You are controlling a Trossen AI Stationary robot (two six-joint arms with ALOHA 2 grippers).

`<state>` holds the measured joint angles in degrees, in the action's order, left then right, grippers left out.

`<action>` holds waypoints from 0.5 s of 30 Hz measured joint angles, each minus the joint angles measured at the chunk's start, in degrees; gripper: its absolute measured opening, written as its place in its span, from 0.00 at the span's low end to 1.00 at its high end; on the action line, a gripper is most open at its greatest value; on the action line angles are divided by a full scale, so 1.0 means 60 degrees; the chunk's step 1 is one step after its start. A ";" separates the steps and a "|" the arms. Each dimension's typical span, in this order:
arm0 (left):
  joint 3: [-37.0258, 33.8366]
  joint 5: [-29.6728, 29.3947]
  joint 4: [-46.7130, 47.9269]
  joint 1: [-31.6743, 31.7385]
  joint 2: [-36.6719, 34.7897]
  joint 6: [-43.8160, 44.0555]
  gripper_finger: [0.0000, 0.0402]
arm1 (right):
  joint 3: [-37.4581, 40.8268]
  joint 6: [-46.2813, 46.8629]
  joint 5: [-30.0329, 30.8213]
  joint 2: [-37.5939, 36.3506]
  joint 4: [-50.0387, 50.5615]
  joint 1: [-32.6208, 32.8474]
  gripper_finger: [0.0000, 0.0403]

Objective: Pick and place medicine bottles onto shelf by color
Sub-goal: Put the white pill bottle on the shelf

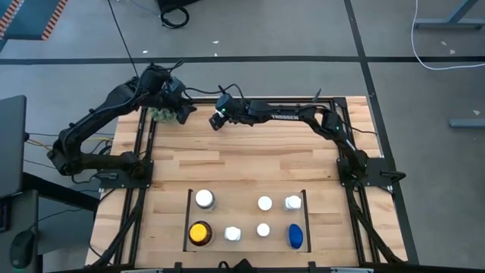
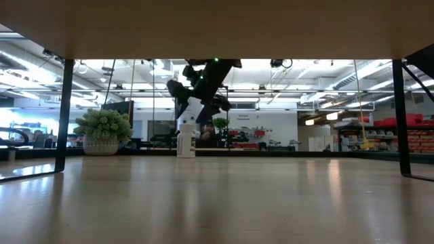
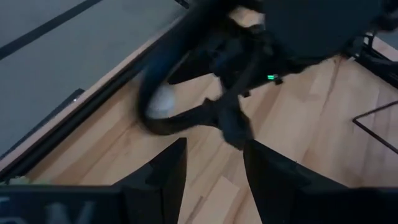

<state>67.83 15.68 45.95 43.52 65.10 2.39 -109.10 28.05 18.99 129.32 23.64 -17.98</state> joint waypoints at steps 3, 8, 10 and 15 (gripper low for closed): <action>0.0000 0.0007 0.0141 -0.0144 0.0000 0.0040 0.41 | 0.0029 0.0006 0.0025 0.0081 0.0104 -0.0004 0.80; 0.0000 0.0004 0.0463 -0.0344 0.0003 0.0199 0.41 | 0.0021 0.0095 0.0534 0.0095 -0.0023 -0.0062 0.80; 0.0001 0.0004 0.0541 -0.0449 0.0002 0.0197 0.41 | 0.0021 0.0097 0.0543 0.0095 -0.0103 -0.0130 0.80; 0.0004 0.0002 0.0550 -0.0663 0.0004 0.0240 0.41 | 0.0021 0.0089 0.0210 0.0095 -0.0177 -0.0314 0.80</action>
<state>67.85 15.69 49.25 39.54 65.12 3.83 -108.97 28.59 20.25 129.88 22.58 -19.86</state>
